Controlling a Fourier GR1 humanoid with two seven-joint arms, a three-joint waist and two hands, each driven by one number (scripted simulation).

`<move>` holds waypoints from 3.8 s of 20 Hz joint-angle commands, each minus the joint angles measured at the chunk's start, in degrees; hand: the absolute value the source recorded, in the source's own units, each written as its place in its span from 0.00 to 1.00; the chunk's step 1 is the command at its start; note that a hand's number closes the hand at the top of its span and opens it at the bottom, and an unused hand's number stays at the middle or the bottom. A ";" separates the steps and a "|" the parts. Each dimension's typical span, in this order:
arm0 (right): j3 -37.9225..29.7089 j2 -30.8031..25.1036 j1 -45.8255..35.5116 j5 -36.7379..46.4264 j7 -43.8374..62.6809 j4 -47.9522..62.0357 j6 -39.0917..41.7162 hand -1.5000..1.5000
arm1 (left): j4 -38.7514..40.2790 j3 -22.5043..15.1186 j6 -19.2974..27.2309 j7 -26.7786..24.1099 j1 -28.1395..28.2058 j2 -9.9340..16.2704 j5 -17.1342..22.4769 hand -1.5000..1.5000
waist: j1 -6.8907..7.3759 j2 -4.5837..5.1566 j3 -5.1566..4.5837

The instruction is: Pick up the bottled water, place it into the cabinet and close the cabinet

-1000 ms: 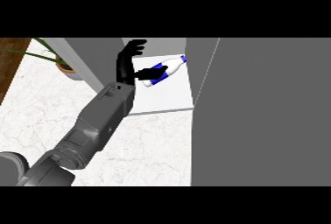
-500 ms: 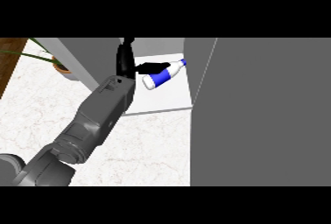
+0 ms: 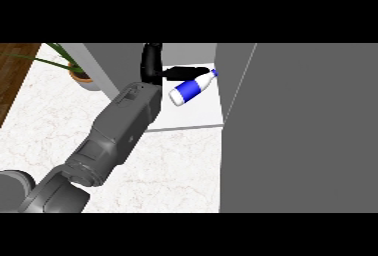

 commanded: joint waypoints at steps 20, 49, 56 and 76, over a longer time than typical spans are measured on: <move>4.29 1.96 2.39 0.43 5.51 -6.43 -3.74 0.00 | -28.67 -11.71 -9.42 1.29 22.82 -2.09 7.19 0.00 | 4.16 -2.03 0.07; 13.32 -12.60 4.12 15.87 1.20 -13.72 9.61 1.00 | -85.86 -17.86 -13.67 10.28 67.55 19.08 7.99 0.00 | 4.48 -2.46 0.01; 23.03 -15.83 3.79 19.81 4.47 -15.25 11.49 1.00 | -90.48 -11.36 -18.84 9.76 74.55 24.49 14.25 0.00 | 4.69 -2.34 -0.21; 42.49 -13.40 -7.28 13.48 12.95 -9.88 5.11 1.00 | -96.60 -2.32 -30.23 10.10 86.61 34.42 22.92 0.00 | 10.34 -1.50 -0.73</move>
